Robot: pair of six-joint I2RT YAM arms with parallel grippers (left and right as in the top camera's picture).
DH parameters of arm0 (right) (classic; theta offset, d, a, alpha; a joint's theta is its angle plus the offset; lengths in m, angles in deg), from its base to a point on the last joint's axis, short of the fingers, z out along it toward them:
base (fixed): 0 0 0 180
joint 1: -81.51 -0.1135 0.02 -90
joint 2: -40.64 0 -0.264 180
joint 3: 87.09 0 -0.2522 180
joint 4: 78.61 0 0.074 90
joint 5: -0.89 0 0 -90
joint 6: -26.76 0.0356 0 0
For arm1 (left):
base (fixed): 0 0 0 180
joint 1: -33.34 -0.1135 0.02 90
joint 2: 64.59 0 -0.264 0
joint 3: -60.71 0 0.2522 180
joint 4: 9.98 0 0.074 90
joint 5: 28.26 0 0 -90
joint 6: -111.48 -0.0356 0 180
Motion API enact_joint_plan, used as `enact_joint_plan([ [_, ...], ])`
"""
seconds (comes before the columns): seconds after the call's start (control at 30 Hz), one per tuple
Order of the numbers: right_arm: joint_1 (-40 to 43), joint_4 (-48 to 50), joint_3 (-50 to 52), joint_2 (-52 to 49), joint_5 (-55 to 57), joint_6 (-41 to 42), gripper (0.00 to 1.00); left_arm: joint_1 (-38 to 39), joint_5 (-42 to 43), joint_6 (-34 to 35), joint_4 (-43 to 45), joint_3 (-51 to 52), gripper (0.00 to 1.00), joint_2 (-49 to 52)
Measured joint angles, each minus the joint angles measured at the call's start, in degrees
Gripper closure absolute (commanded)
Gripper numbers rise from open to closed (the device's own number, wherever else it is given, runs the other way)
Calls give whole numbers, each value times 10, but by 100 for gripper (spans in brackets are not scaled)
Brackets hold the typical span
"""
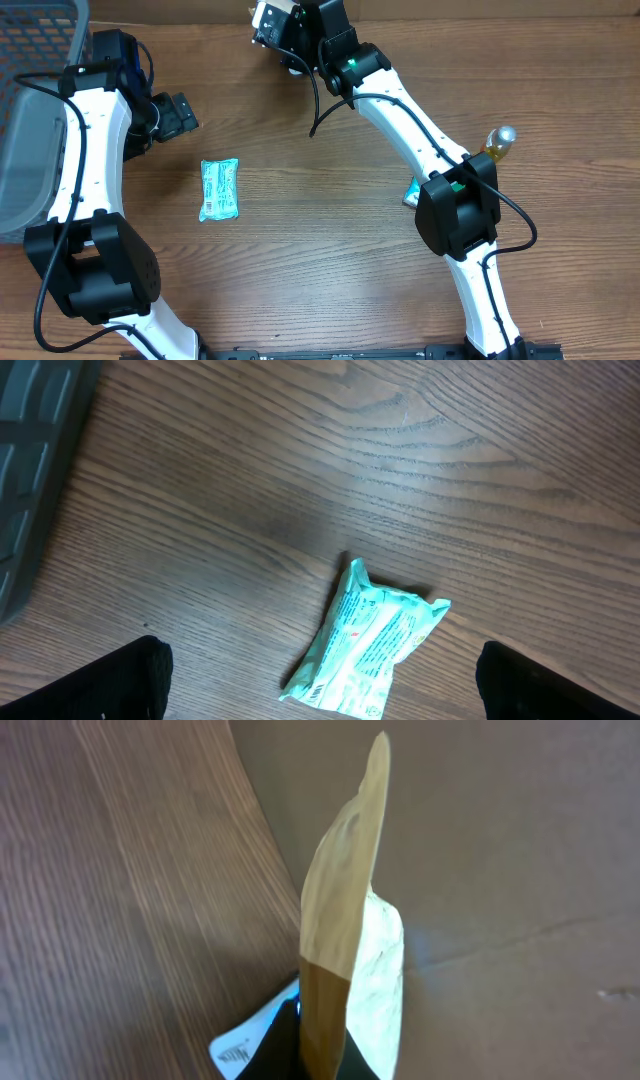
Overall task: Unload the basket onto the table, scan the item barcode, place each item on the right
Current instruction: 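Carry the pouch up to the white scanner and hold it there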
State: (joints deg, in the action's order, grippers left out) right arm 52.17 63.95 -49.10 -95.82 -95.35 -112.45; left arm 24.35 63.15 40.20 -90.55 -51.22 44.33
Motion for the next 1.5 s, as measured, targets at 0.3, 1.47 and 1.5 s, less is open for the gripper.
enact_joint_plan([
  [0.3,0,0,0,0,-36,19,96,0,0,0,0,0,0,0],
  [1.47,0,18,0,0,-69,94,96,0,0,0,0,0,1,0],
  [1.5,-1,18,0,0,-69,97,96,0,0,0,0,0,0,0],
])
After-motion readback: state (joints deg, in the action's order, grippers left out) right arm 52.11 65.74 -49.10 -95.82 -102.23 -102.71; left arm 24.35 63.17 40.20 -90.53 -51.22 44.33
